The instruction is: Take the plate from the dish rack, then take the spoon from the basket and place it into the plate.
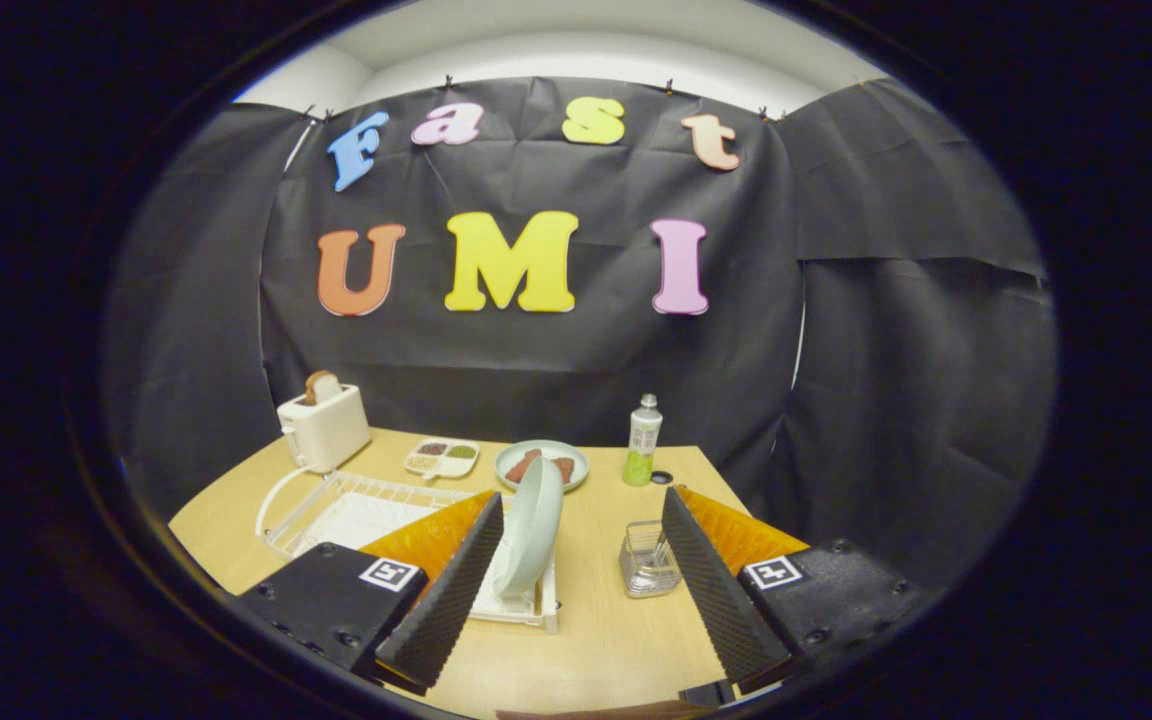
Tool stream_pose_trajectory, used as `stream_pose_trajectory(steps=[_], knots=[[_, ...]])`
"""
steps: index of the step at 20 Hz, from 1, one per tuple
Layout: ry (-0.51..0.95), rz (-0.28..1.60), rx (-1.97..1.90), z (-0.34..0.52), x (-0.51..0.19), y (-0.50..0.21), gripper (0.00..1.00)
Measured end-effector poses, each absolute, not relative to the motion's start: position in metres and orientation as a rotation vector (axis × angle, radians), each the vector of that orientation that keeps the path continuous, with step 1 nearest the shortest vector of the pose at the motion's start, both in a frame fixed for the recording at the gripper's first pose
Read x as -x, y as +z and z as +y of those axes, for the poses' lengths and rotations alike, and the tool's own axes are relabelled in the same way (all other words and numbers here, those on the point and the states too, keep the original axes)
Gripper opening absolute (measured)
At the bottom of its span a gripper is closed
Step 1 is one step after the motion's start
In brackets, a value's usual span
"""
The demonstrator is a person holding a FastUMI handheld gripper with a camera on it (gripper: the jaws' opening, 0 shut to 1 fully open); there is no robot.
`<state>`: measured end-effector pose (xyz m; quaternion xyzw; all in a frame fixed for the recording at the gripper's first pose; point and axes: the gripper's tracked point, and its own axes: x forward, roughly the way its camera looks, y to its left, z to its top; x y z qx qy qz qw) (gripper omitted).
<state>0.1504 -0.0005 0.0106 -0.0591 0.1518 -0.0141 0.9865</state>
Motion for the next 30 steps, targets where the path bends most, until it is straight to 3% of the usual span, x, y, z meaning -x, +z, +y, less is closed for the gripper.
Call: stream_pose_trajectory(steps=[5, 10, 15, 20, 25, 30], knots=[[-0.008, 0.567, 0.284, 0.016, -0.213, -0.009, 1.00], [-0.096, 0.793, 0.381, 0.024, -0.241, -0.018, 0.97], [-0.246, 1.047, 0.367, 0.006, -0.268, -0.049, 0.73], [-0.150, 1.168, 0.343, 0.031, -0.269, -0.054, 0.56], [-0.201, 1.189, 0.346, 0.035, -0.269, -0.061, 0.33], [-0.280, 1.094, 0.385, 0.030, -0.272, -0.040, 0.22]])
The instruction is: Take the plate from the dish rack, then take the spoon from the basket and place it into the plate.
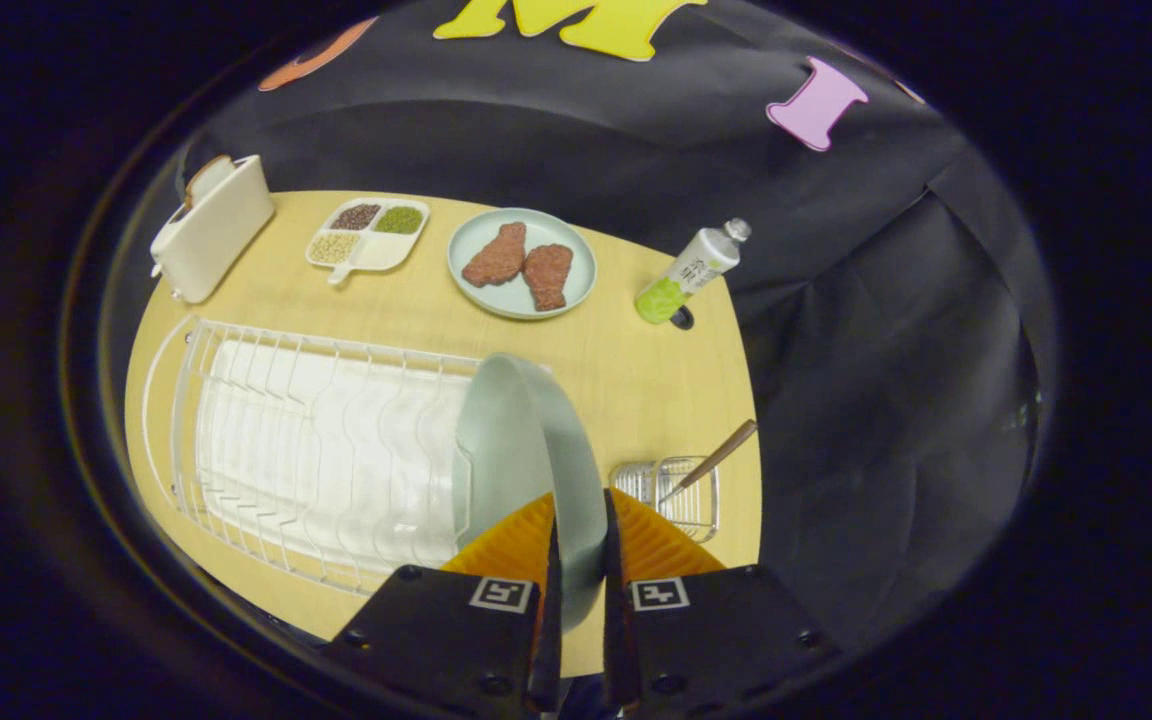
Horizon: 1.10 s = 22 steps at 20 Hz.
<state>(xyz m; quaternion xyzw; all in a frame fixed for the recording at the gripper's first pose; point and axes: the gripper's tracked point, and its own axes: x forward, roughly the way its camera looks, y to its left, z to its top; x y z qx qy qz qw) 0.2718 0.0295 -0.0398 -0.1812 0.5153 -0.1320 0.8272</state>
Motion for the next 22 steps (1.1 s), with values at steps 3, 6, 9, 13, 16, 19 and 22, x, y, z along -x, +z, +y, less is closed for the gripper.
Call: stream_pose_trajectory(steps=[3, 6, 9, 13, 16, 19, 22], knots=[[-0.329, 1.047, 0.384, 0.028, -0.270, -0.027, 0.22], [-0.349, 0.981, 0.409, 0.031, -0.263, -0.008, 0.22], [-0.301, 0.927, 0.390, 0.043, -0.245, 0.006, 0.22], [-0.155, 0.868, 0.245, 0.066, -0.198, 0.001, 0.22], [-0.025, 0.875, 0.168, 0.077, -0.157, -0.023, 0.22], [0.091, 0.868, 0.132, 0.088, -0.119, -0.051, 0.22], [0.159, 0.859, 0.094, 0.090, -0.087, -0.084, 0.22]])
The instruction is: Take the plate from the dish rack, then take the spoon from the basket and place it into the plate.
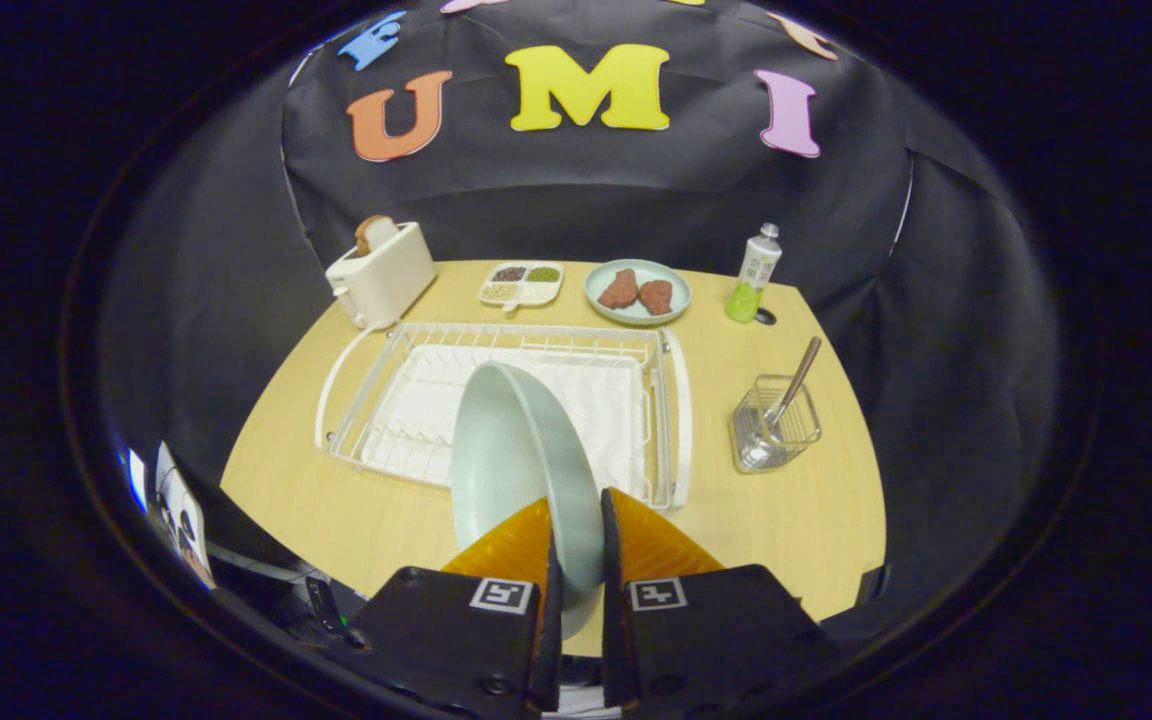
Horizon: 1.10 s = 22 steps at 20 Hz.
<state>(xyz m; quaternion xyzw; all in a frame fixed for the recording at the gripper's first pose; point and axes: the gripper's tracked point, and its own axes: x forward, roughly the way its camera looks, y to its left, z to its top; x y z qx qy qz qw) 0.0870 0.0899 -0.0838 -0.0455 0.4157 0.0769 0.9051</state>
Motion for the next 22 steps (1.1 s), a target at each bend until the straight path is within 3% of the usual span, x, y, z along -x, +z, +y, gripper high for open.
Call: stream_pose_trajectory(steps=[7, 16, 22], knots=[[0.242, 0.909, -0.025, 0.076, -0.045, -0.155, 0.22], [0.293, 0.969, -0.207, 0.057, -0.042, -0.213, 0.22], [0.282, 1.003, -0.259, 0.039, -0.050, -0.247, 0.35]])
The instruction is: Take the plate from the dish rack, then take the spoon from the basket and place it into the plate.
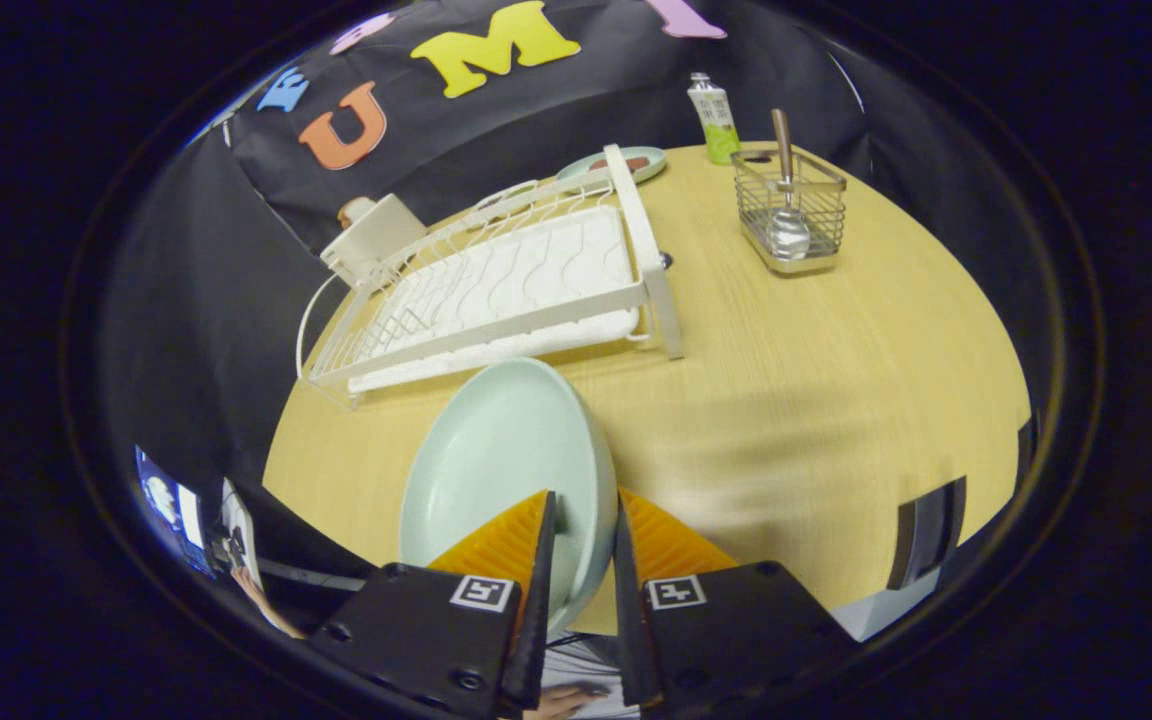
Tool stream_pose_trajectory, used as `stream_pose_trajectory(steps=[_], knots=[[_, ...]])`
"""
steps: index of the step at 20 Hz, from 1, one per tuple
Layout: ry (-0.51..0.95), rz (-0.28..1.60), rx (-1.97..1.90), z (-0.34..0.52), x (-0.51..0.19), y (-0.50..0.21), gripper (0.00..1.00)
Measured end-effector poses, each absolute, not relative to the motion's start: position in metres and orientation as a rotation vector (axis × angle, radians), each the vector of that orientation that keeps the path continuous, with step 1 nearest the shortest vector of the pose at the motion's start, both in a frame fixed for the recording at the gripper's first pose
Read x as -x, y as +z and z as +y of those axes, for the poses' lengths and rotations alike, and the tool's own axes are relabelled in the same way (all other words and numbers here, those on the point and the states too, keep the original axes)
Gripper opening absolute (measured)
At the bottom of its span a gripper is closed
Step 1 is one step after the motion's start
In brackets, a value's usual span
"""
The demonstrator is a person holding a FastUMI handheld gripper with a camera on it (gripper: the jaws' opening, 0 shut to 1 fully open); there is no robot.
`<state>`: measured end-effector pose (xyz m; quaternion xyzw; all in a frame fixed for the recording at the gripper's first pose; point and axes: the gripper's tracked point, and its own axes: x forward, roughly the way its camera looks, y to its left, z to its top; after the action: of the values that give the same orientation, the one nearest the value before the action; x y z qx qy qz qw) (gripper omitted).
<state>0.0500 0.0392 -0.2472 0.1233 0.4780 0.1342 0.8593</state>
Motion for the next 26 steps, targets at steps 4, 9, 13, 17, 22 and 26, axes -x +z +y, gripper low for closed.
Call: stream_pose_trajectory(steps=[4, 9, 13, 17, 22, 26], knots=[[0.231, 1.007, -0.223, 0.024, -0.057, -0.258, 0.36], [0.215, 0.943, -0.182, 0.014, -0.061, -0.248, 0.33], [0.254, 0.742, -0.140, 0.005, -0.068, -0.202, 0.71], [0.174, 0.588, -0.044, -0.027, -0.084, -0.166, 0.98], [0.122, 0.505, -0.021, -0.073, -0.105, -0.134, 0.99], [0.072, 0.456, 0.021, -0.116, -0.145, -0.109, 0.99]])
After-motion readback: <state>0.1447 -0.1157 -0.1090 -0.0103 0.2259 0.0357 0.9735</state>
